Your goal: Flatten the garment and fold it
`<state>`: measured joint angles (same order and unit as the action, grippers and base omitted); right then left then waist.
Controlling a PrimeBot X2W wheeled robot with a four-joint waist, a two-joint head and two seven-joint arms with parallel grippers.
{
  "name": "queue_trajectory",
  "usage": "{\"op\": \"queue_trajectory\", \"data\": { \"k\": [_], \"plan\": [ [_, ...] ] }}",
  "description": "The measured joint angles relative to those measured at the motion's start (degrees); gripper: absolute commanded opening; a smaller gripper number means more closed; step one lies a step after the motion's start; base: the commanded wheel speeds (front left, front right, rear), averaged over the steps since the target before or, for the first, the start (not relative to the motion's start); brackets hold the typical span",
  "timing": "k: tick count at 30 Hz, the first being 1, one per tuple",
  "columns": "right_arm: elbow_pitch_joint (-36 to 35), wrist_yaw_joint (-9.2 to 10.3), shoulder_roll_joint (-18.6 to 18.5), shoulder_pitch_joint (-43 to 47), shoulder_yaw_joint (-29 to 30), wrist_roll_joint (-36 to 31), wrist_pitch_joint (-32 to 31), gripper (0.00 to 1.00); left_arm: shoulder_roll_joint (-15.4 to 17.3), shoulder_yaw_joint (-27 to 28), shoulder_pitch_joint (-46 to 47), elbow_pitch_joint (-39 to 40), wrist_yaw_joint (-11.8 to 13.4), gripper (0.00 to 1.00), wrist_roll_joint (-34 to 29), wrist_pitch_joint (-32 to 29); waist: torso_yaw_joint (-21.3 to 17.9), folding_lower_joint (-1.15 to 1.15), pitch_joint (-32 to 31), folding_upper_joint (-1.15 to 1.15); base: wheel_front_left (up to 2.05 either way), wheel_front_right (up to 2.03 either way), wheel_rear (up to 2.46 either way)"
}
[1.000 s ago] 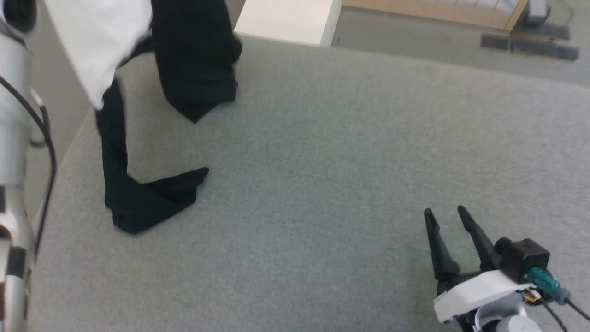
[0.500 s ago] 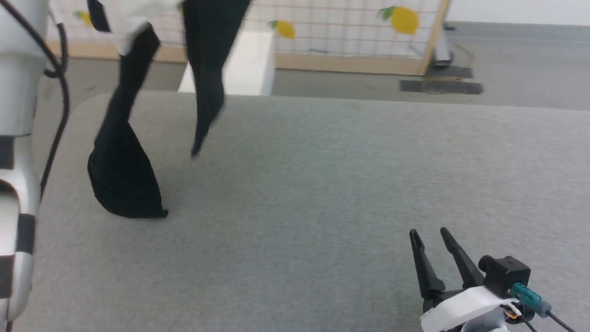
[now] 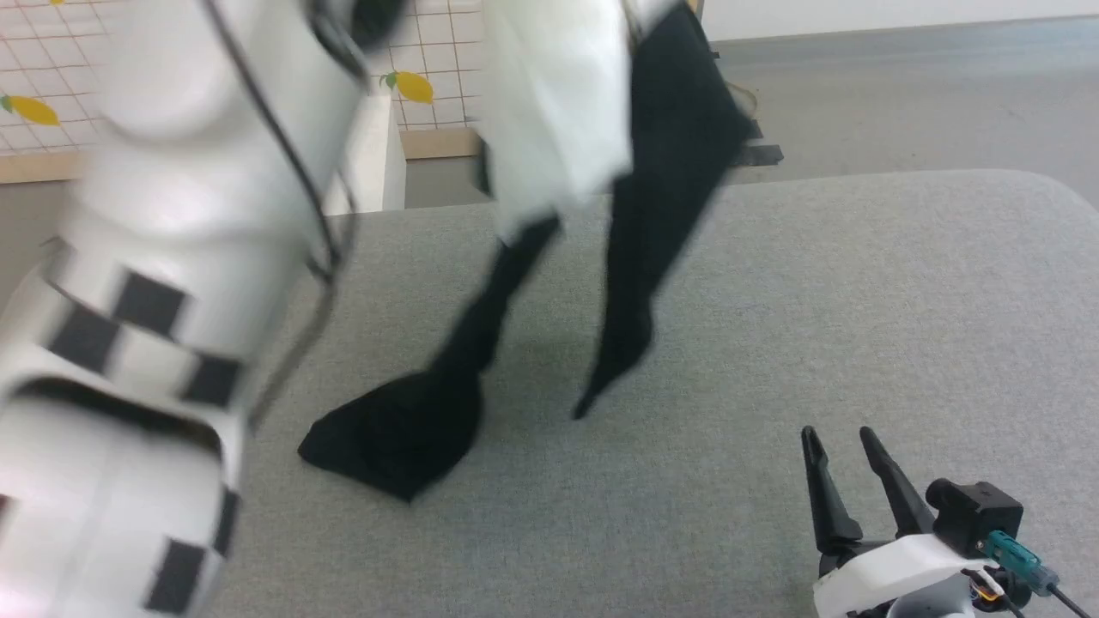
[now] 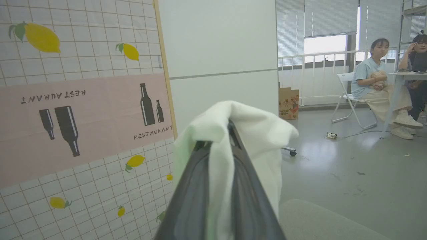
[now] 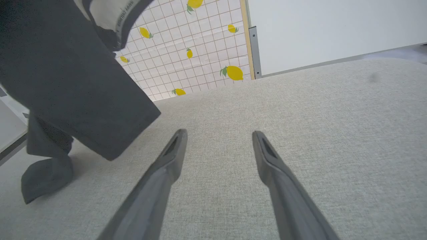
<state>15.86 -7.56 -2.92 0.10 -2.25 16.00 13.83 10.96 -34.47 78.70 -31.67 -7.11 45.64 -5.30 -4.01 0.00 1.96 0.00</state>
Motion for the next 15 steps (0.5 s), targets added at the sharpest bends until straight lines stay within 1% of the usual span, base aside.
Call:
{"op": "queue_trajectory", "data": {
  "k": [4, 7, 12, 14, 15],
  "plan": [
    [-0.3, 0.00, 0.0, 0.2, 0.3, -0.5, -0.2, 1.00, -1.6, -4.0, -9.8, 1.1, -0.1, 0.00, 3.4, -1.0, 0.0, 0.00, 0.1, 0.00, 0.00, 0.00, 0.00],
    [-0.9, 0.00, 0.0, 0.1, 0.0, -0.5, -0.3, 1.00, -2.3, -7.4, -16.6, 0.9, -0.2, 0.00, 4.1, -1.4, -0.2, 0.00, 0.6, 0.00, 0.00, 0.00, 0.00],
    [-1.5, 0.00, 0.0, 0.1, -0.4, -0.4, -0.7, 1.00, -3.6, -12.2, -26.8, -2.2, -0.2, 0.00, 5.0, -2.0, -0.5, 0.00, 1.0, 0.00, 0.00, 0.00, 0.00],
    [-1.6, 0.00, 0.0, 0.1, -0.7, -0.4, -0.7, 1.00, -4.2, -13.2, -30.4, -3.7, -0.2, 0.00, 6.8, -3.2, -0.7, 0.00, 1.2, 0.00, 0.00, 0.00, 0.00],
    [-1.6, 0.00, 0.0, 0.1, -0.6, -0.3, -0.7, 1.00, -4.2, -14.8, -32.3, -4.7, -0.2, 0.00, 6.6, -4.6, -0.7, 0.00, 1.2, 0.00, 0.00, 0.00, 0.00]
  ]
}}
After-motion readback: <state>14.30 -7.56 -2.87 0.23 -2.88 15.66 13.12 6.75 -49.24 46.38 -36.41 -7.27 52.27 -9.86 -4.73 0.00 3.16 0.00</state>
